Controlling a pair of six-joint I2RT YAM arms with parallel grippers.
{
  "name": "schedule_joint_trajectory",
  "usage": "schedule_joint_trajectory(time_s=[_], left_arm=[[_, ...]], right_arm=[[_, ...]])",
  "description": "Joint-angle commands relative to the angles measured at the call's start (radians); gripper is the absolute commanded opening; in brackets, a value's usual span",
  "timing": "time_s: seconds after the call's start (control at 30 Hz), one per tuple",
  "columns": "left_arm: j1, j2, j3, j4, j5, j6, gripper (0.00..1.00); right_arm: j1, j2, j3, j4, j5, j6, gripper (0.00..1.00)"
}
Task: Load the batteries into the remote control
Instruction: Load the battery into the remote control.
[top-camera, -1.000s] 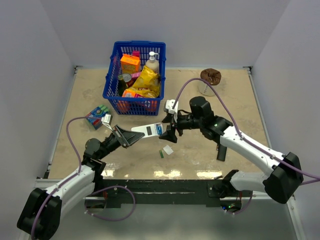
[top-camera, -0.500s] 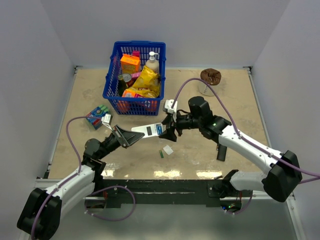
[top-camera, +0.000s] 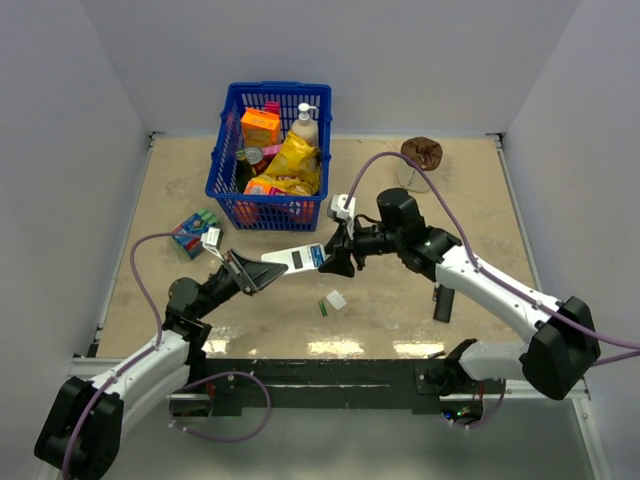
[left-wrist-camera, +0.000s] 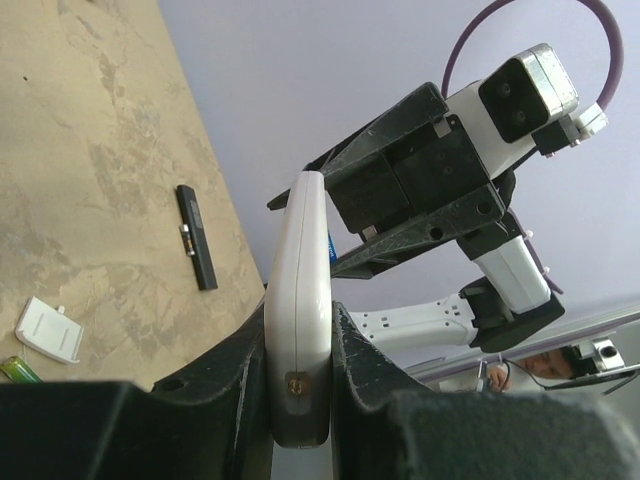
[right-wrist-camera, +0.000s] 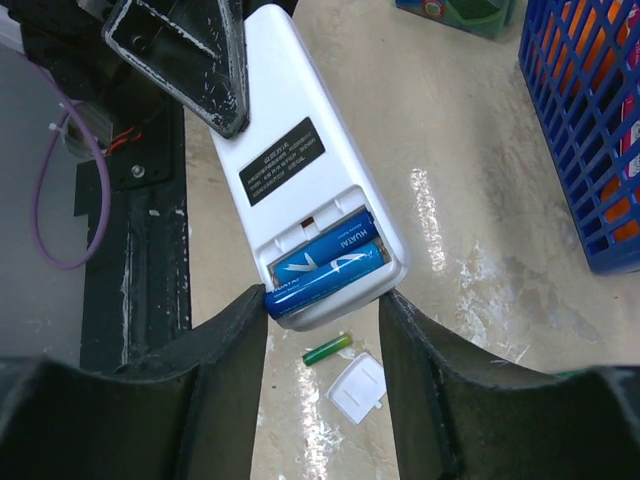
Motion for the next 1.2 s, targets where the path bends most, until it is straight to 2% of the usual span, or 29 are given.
schedule_joint_trajectory(time_s=[0.0, 0.3, 0.5, 0.73, 0.97, 1.17], left_arm=[[-0.005, -0.005, 0.036, 0.122, 0.048, -0.027, 0.0], [-0.005, -0.005, 0.043, 0.146, 0.068, -0.024, 0.0], [-0.007, -0.004, 0.045, 0.188, 0.08, -0.024, 0.0], [-0.005, 0.004, 0.043, 0.321, 0.095, -0.027, 0.0], [-0.005, 0.025, 0.036, 0.48, 0.112, -0.031, 0.0], [-0.005, 0.071, 0.03, 0.663, 0.126, -0.056, 0.0]], right_arm=[[-0.002, 0.05, 0.067, 0.0, -0.043, 0.024, 0.44], [-0.002, 0.165, 0.162, -0.098, -0.137, 0.062, 0.26], [-0.004, 0.22, 0.228, -0.121, -0.168, 0.151, 0.23], [-0.002, 0.311, 0.316, -0.251, -0.192, 0.23, 0.12], [-0.004, 0.297, 0.31, -0.238, -0.201, 0.351, 0.1], [-0.004, 0.293, 0.268, -0.176, -0.201, 0.446, 0.02]])
